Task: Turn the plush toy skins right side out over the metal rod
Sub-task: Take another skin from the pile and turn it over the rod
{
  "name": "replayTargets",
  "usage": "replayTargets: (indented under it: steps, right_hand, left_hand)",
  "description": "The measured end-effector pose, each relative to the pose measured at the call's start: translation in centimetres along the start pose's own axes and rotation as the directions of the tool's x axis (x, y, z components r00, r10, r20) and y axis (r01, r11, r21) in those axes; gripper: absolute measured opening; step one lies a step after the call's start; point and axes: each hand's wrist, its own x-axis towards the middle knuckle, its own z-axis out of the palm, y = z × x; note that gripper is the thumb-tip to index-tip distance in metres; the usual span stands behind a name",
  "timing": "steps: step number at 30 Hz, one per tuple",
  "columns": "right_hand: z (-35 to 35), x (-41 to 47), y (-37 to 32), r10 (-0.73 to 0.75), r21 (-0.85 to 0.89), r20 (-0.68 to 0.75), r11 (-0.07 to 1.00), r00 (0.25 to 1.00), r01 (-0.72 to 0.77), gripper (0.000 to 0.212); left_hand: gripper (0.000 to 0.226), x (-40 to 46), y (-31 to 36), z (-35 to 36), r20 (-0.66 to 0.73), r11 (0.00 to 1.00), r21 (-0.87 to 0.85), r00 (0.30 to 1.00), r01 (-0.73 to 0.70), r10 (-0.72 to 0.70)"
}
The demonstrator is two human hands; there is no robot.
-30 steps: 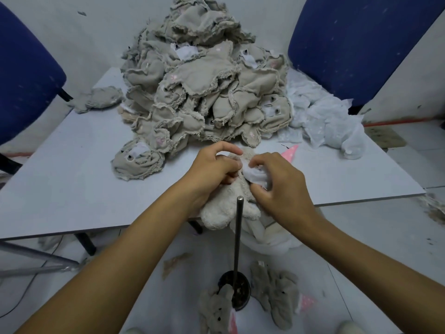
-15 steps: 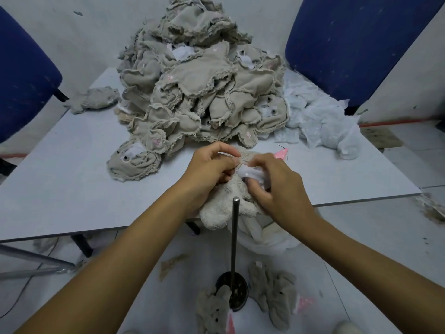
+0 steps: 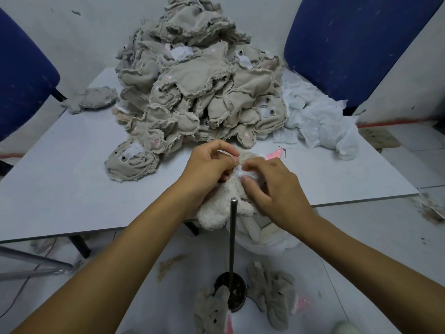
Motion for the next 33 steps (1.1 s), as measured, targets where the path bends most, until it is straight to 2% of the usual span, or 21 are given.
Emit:
replayTargets:
  steps: [3,7,12,14,16,19,20,22,23,25,27,28,30,33]
  right_hand:
    - [0.3,-0.1,0.0,-0.093,-0.102,0.039,0.990,0.995,0.096,0.031]
    - [0.5,0.2,0.1,-0.045,-0.168,0.055,0.984,0.997,0.053,0.033]
    - [0.2,0.8,-0.2,0.088,0.035,-0.052,0.996,0.995,-0.086,0.028]
    - [-0.2,0.9,-0.5,0.017,-0.014,0.001,1.000,1.000,-0.017,0.023]
    - [-0.6,0.9,-0.9,-0.027,-0.031,0.079,0.999,0.997,0.029,0.030]
    - [-0.8,1.0,-0.7,0.101,0.079,0.079,0.991,0.992,-0.108,0.040]
    - [-0.9,1.2,-0.3,0.147,0.104,0.047,0.983,0.988,-0.152,0.041]
    - [-0.9,1.6,0.0,0.191,0.020,0.055,0.981,0.980,-0.193,0.046]
    - [-0.8,1.8,0.0,0.203,-0.055,0.101,0.979,0.974,-0.198,0.053]
    - [-0.5,2.2,0.1,0.234,-0.171,0.202,0.965,0.951,-0.201,0.068]
    - [-0.5,2.8,0.0,0.272,-0.190,0.268,0.955,0.924,-0.226,0.068]
    - [-0.6,3.0,-0.1,0.265,-0.150,0.298,0.962,0.917,-0.229,0.062]
    - [-0.6,2.9,-1.1,0.183,0.057,0.336,0.975,0.924,-0.214,0.049]
    - [-0.1,2.1,-2.3,0.134,0.319,0.291,0.920,0.947,-0.228,0.041]
  left_hand:
    - [0.020,0.1,0.2,0.0,-0.028,0.999,0.028,0.999,-0.040,0.041]
    - [0.019,0.3,0.3,-0.3,-0.048,1.000,-0.003,0.999,-0.024,0.023]
    - [0.020,0.2,0.2,-0.2,0.014,0.996,0.076,0.999,-0.048,0.047]
    - [0.020,0.3,0.1,-0.3,0.000,0.991,0.121,0.998,-0.058,0.058]
    - [0.017,0.4,-0.1,-0.6,-0.069,0.979,0.193,0.995,-0.058,0.073]
    - [0.003,0.4,-0.6,-0.4,-0.128,0.926,0.378,0.990,-0.007,0.060]
    - [0.011,0.2,-0.9,-0.2,-0.127,0.882,0.470,0.991,0.026,0.038]
    - [0.023,-0.1,-1.0,0.2,-0.091,0.791,0.611,0.995,0.033,0.028]
    - [0.029,-0.2,-0.8,0.2,-0.050,0.784,0.621,0.998,0.010,0.027]
    - [0.039,-0.4,-0.2,-0.1,0.045,0.866,0.499,0.999,-0.014,-0.009]
    - [0.044,-0.4,0.1,-0.6,0.107,0.932,0.361,0.994,-0.026,-0.014]
    - [0.046,-0.4,0.0,-0.9,0.101,0.941,0.336,0.995,-0.046,0.012]
    - [0.049,-0.5,-0.3,-1.1,0.022,0.925,0.364,0.994,-0.106,0.105]
    - [0.043,-0.6,-0.9,-1.3,-0.073,0.850,0.481,0.956,-0.215,0.283]
